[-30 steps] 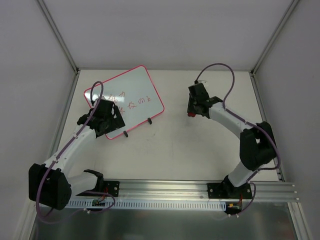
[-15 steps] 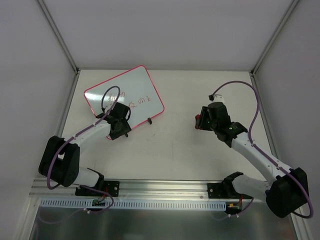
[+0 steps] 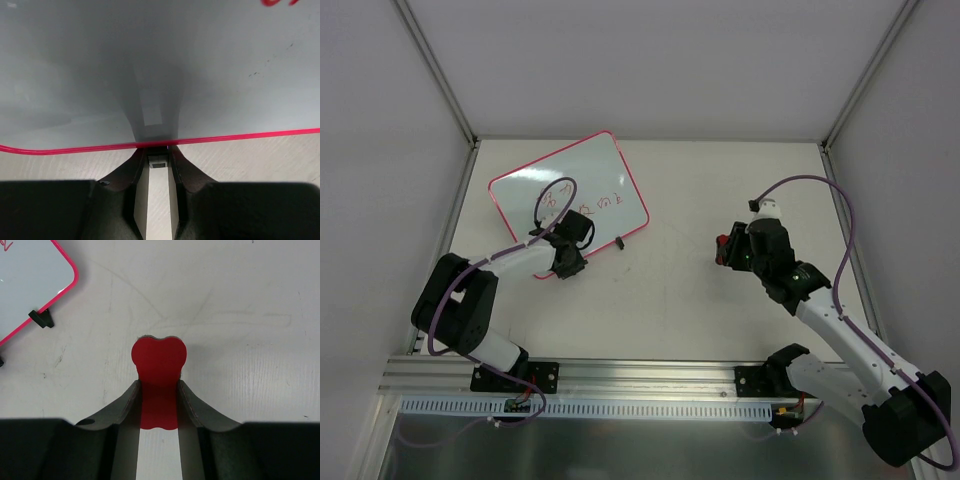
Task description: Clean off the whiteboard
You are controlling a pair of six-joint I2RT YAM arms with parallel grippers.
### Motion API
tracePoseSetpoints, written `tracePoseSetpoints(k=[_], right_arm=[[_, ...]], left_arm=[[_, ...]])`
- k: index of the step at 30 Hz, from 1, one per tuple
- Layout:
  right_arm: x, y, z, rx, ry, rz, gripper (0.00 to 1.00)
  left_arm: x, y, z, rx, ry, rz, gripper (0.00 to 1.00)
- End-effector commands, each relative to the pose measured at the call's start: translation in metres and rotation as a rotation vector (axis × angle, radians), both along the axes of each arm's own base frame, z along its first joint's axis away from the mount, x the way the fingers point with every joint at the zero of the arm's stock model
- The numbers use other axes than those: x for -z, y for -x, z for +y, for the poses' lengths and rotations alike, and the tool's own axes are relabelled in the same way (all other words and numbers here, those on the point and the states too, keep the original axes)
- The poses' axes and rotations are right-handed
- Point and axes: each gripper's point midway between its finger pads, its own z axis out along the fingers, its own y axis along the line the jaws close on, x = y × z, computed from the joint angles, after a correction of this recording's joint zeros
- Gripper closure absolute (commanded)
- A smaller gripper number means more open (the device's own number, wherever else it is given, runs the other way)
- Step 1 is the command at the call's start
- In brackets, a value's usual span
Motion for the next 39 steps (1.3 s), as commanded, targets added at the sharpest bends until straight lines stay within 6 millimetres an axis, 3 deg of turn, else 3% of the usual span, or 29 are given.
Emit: tracePoseSetpoints(k=[1,2,5,12,20,25,29,33,34,36,37,39], right_arm=[[-0.004,0.002,-0.001,-0.009,-0.006,-0.024,0.97],[-0.005,0.003,-0.001,-0.014,-0.009,-0.027,0.97],[-0.005,0.005,-0.001,-0.017,-0.008,-0.03,0.97],[-0.005,0.007,-0.004,-0.013,-0.011,-0.041,0.97],[-0.01,0.01,-0.008,-0.016,-0.001,-0.066,0.97],[-0.012,0.013,-0.014,-0.012,0.022,-0.08,0.97],[-0.012,0.013,-0.015,-0.011,0.029,-0.083,0.97],[-0.011,0.014,-0.016,-0.012,0.031,-0.082,0.97],[-0.011,0.014,-0.015,-0.015,0.03,-0.081,0.97],[-0.013,0.014,-0.014,-0.025,0.031,-0.085,0.97],[-0.013,0.014,-0.013,-0.033,0.036,-0.087,0.96],[-0.014,0.013,-0.014,-0.043,0.054,-0.094,0.96]], left_arm=[[0.009,0.009,-0.005,0.018,-0.017,0.02,0.96],[0.009,0.012,-0.01,0.038,-0.018,0.021,1.0],[0.01,0.017,-0.018,0.072,-0.02,0.026,1.0],[0.012,0.039,-0.061,0.196,0.003,0.037,1.0],[0.022,0.084,-0.114,0.336,0.037,0.082,1.0],[0.017,0.09,-0.133,0.381,0.056,0.081,0.98],[0.003,0.085,-0.141,0.406,0.073,0.044,0.79],[-0.02,0.078,-0.148,0.431,0.095,-0.008,0.5],[-0.027,0.076,-0.15,0.437,0.1,-0.021,0.39],[-0.044,0.071,-0.153,0.466,0.107,-0.065,0.31],[-0.055,0.066,-0.154,0.474,0.101,-0.093,0.21],[-0.076,0.059,-0.153,0.511,0.093,-0.153,0.15]])
